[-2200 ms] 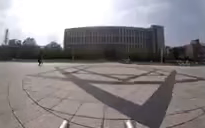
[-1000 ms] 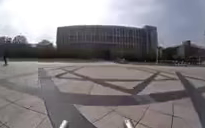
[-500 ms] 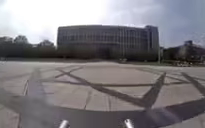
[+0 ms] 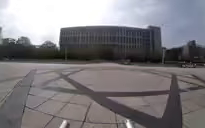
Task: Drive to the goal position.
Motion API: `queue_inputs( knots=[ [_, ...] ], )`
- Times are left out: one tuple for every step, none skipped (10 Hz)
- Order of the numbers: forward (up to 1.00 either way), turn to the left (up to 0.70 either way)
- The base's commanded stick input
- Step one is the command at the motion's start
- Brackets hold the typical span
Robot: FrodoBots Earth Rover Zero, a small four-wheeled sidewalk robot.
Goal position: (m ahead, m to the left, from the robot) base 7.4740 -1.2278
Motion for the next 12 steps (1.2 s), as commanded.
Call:
queue_inputs(
  knots=[
    [1.00, -0.37],
    [1.00, -0.12],
    [1.00, 0.00],
    [1.00, 0.00],
    [1.00, 0.00],
    [1.00, -0.05],
    [1.00, -0.24],
    [1.00, -0.34],
    [1.00, 0.00],
    [1.00, 0.00],
    [1.00, 0.00],
    [1.00, 0.00]
  ],
)
